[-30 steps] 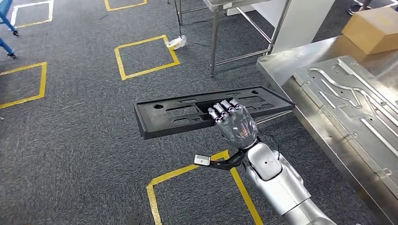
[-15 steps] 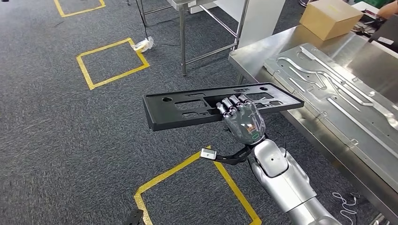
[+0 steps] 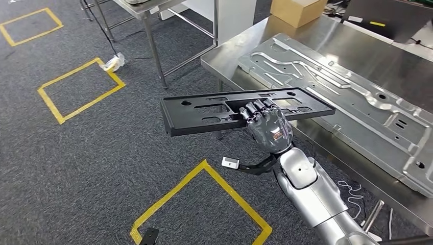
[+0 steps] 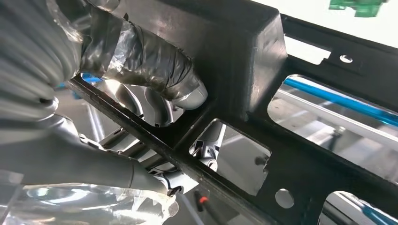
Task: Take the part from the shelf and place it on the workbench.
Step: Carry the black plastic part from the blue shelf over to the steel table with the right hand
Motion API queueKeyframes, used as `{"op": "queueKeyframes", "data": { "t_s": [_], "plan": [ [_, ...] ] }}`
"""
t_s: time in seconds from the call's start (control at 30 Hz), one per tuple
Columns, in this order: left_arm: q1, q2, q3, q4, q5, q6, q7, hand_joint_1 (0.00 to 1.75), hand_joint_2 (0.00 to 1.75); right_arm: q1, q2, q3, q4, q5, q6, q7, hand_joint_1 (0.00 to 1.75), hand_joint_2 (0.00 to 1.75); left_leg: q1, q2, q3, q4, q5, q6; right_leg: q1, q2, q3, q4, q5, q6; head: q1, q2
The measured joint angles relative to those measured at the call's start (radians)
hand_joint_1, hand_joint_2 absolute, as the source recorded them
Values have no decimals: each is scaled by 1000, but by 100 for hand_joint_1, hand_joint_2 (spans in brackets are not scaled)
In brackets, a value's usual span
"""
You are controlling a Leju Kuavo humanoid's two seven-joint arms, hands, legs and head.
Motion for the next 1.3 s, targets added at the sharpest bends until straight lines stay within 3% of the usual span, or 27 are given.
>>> {"op": "queueKeyframes", "data": {
  "t_s": [0.07,0.13,0.2,0.27,0.3,0.33,0.4,0.47,0.5,0.53,0.57,0.63,0.7,0.77,0.8,0.87,0.93,1.0,1.03,1.07,1.1,1.17,1.23,1.3],
  "plan": [
    [0,0,0,0,-1,0,0,0,175,0,0,0,1,0,0,0,175,175,1,-14,31,-92,74,4,-2,32,0,7,-4,3,0,0],
    [-1,1,0,0,-1,0,0,0,175,-1,0,0,1,0,0,0,175,175,4,-59,79,-212,128,11,-3,59,-4,17,-8,12,0,0],
    [-2,1,0,0,-1,0,1,0,175,0,0,0,1,0,0,1,175,175,5,-84,99,-256,132,17,-6,81,-13,20,-7,24,0,0],
    [-4,0,0,0,-2,1,1,0,175,3,-3,-1,1,0,0,1,175,175,5,-64,104,-265,137,27,-9,98,-19,15,-3,36,0,0],
    [-6,-1,0,0,-2,2,1,0,175,4,-5,-2,1,0,0,2,175,175,7,-52,106,-273,140,35,-7,86,-23,19,-6,42,1,0],
    [-7,-2,0,0,-2,3,1,0,175,4,-7,-2,0,0,0,2,175,175,10,-40,110,-281,144,42,-5,59,-33,39,-20,47,4,0],
    [-7,-3,0,0,-3,4,1,0,175,3,-9,-2,-1,0,0,3,175,175,9,-14,115,-289,146,50,-4,-10,-80,136,-72,58,11,0],
    [-4,-2,0,0,-3,4,2,0,175,7,-9,-2,-1,0,0,3,175,175,7,14,118,-289,143,53,-11,-38,-139,253,-115,69,13,0],
    [-4,-2,0,0,-3,4,4,0,175,10,-9,-2,-1,0,0,3,175,175,7,28,119,-288,140,52,-14,-43,-152,275,-114,73,13,0],
    [-4,-3,0,0,-3,4,5,0,175,12,-9,-2,-1,0,0,3,175,175,7,41,122,-288,136,51,-16,-48,-143,258,-92,75,13,0],
    [-4,-3,0,0,-3,4,5,0,175,13,-9,-2,-1,0,0,3,175,175,7,54,127,-287,132,49,-18,-57,-116,204,-58,76,13,0],
    [-5,-4,0,0,-3,5,7,0,175,10,-10,-2,-2,0,0,3,175,175,4,76,138,-285,121,39,-10,-100,-47,69,-3,69,13,0],
    [-6,-4,0,0,-3,5,8,0,175,8,-10,-2,-2,0,1,3,175,175,-2,97,147,-285,112,27,2,-127,-16,7,7,56,12,0],
    [-7,-4,-1,0,-4,5,9,0,175,8,-10,-2,-2,0,1,3,175,175,-5,119,155,-287,106,16,5,-107,-15,4,5,43,10,0],
    [-8,-4,-1,0,-4,6,9,0,175,9,-11,-2,-3,0,1,2,175,175,-4,117,158,-284,99,11,2,-96,-12,1,5,37,11,0],
    [-10,-4,-1,0,-4,6,10,0,175,7,-11,-2,-6,0,0,3,175,175,2,70,138,-229,60,4,-5,-80,-5,-5,6,22,10,0],
    [-8,-4,-1,0,-3,6,14,0,175,5,-10,0,-9,0,0,7,175,175,5,14,69,-94,-3,1,-6,-65,-2,-5,4,12,8,0],
    [-2,-4,-1,0,-1,6,21,0,175,7,-10,2,-10,1,0,12,175,175,5,0,0,20,-31,1,-4,-49,-2,-1,1,9,7,0],
    [0,-4,-1,0,0,6,25,0,175,8,-10,3,-10,1,0,15,175,175,5,0,-12,26,-15,2,-2,-41,-1,1,-1,8,7,0],
    [2,-4,-1,0,1,6,31,0,175,8,-10,4,-10,1,0,18,175,175,5,0,-4,-8,19,4,-2,-35,0,4,-4,9,7,0],
    [2,-3,-1,0,2,6,37,0,175,7,-10,6,-10,1,0,21,175,175,5,-1,21,-76,66,7,-2,-29,1,8,-7,12,7,0],
    [1,-3,-1,0,2,6,46,0,175,4,-10,10,-10,1,0,27,175,175,4,-4,74,-202,124,14,-1,-21,0,18,-15,20,7,0],
    [2,-3,-1,0,3,7,54,0,175,0,-10,15,-10,1,0,32,175,175,2,-7,91,-248,134,20,2,-18,-5,25,-18,26,8,0],
    [4,-4,0,0,4,8,64,0,175,-3,-10,21,-10,1,0,35,175,175,0,-8,91,-255,138,22,3,-18,-7,24,-17,21,8,0]
  ]
}}
